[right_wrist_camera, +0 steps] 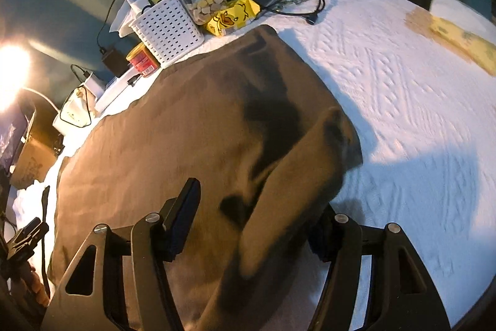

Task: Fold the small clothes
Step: 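Grasp the shirt's side edge with the right gripper and lift it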

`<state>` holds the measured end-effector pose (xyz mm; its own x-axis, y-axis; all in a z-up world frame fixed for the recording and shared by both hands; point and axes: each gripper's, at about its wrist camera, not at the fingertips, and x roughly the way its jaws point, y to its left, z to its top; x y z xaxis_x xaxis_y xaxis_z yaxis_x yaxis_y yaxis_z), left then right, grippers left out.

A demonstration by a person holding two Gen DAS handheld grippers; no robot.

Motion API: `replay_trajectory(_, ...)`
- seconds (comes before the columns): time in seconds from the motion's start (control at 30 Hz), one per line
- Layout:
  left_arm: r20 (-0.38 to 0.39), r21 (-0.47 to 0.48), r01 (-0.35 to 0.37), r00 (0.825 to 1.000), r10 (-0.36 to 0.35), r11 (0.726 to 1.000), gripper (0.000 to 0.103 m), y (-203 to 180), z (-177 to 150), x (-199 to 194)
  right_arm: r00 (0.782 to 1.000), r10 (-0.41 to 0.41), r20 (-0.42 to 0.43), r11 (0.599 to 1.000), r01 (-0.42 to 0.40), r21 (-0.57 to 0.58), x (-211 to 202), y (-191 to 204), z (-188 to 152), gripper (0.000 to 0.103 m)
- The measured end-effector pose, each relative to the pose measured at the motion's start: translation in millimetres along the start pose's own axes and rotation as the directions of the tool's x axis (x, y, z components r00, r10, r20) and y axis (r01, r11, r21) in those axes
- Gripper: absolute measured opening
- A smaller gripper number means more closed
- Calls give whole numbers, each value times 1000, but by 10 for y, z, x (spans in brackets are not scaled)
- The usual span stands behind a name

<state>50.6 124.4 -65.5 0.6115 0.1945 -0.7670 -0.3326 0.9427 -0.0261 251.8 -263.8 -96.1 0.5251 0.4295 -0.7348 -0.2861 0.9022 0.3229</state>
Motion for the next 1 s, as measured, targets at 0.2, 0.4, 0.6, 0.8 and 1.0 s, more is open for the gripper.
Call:
replay_trajectory(0.2,-15,-7,-11,1000,11,1000,90,53,44,64,997,-73,31,995,75,-62,166,91,125,38)
replay_trajectory(0.4,-20,-7,-18,1000,18,1000,90,65,92,103,995,-80,56,983,88,-162,261,215,157,18)
replay_trajectory(0.6,-19,1,-25,1000,25,1000,90,15,121,105,999,2,48,992,4,-130,223,51,229,13)
replay_trajectory(0.8,-11,21,-24,1000,24,1000,90,-127,166,85,997,-4,79,993,13,-116,95,-69,289,13)
replay_trajectory(1.0,1,36,-6,1000,6,999,90,-264,211,76,991,-61,116,995,69,-75,-106,-384,355,12)
